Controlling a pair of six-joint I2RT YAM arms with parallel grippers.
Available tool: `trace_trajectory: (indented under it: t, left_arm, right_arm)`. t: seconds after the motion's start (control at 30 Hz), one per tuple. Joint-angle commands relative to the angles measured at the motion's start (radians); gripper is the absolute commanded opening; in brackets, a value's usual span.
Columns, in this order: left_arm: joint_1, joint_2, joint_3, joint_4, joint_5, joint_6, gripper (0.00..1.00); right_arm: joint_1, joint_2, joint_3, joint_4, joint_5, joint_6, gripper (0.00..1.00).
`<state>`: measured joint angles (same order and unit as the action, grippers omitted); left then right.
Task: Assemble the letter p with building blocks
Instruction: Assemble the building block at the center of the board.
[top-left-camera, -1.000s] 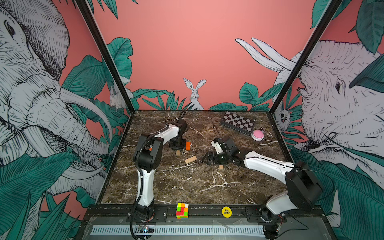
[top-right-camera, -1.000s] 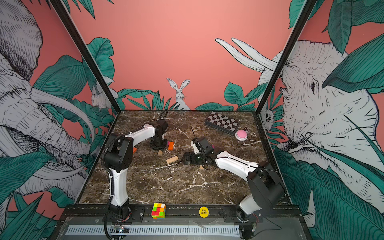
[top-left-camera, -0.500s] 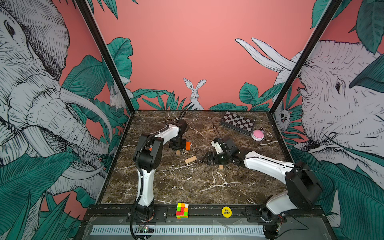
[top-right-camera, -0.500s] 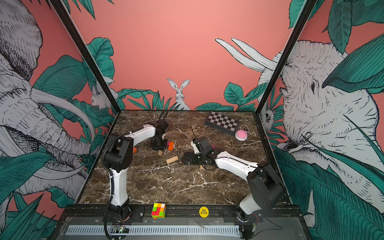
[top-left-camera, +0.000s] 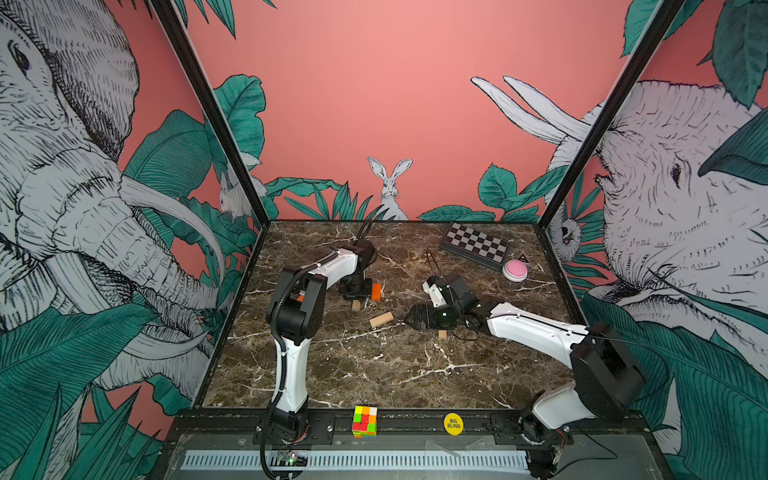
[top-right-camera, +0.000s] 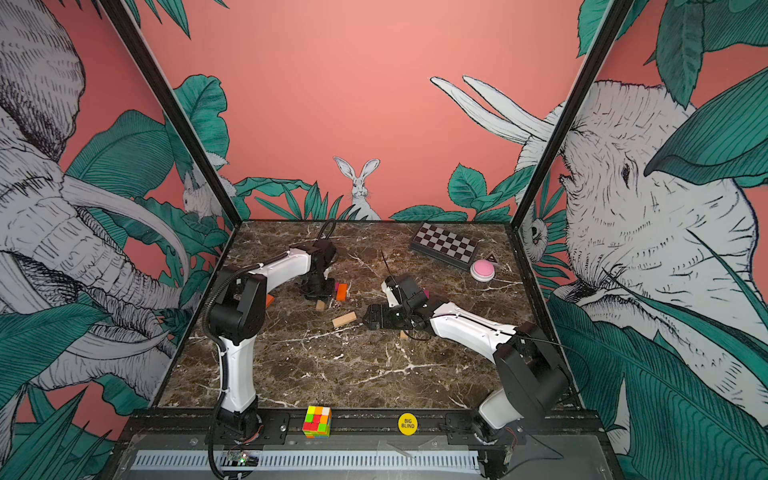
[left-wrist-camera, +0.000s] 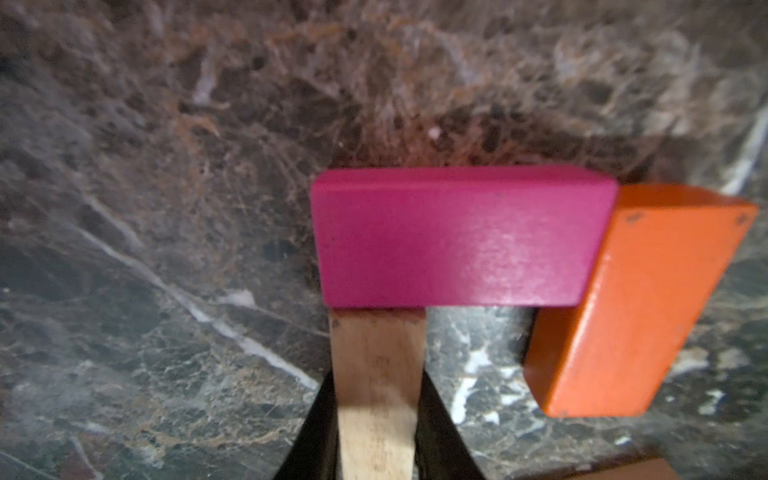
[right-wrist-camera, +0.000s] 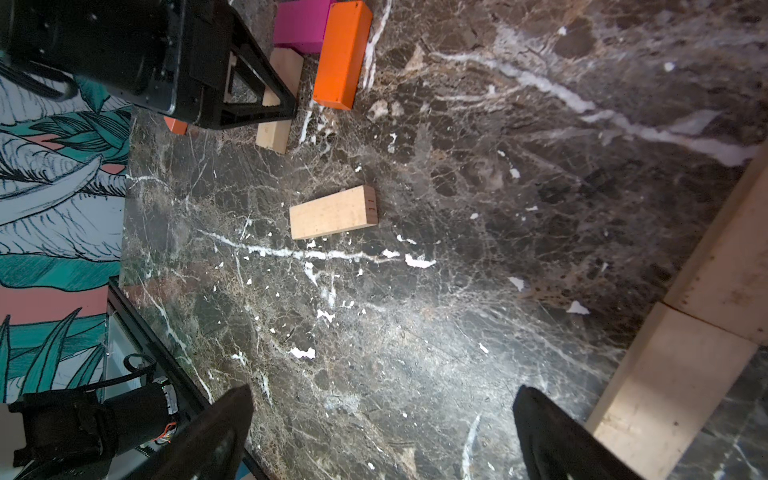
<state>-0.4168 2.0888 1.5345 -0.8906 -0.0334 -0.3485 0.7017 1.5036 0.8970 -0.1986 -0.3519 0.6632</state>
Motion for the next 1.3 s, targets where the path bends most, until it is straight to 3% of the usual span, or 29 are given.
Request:
trace_trajectory:
  t: [0.0, 0.4, 0.63, 1.13, 1.27]
  left_arm:
    - [-0.007, 0.071, -0.034, 0.033, 0.015, -0.024, 0.02]
    - [-0.006, 0.082, -0.019, 0.029, 0.017, -0.017, 0.02]
    - [-0.007, 0.079, -0.022, 0.025, 0.018, -0.021, 0.08]
    - [-0.008, 0.06, -0.039, 0.022, 0.006, -0.03, 0.35]
    - [-0.008, 0.041, -0.043, 0.025, 0.003, -0.021, 0.49]
  right_arm:
    - [-0.002, 0.003, 0.007, 0.028, 0.002, 0.004, 0.98]
    - [-0.003, 0.008, 0.004, 0.034, -0.002, 0.007, 0.98]
    - [-0.001, 0.008, 0.003, 0.041, -0.004, 0.01, 0.98]
    - [-0.001, -0.004, -0.011, 0.048, -0.001, 0.012, 0.98]
    - [-0.001, -0.008, -0.013, 0.055, 0.001, 0.015, 0.98]
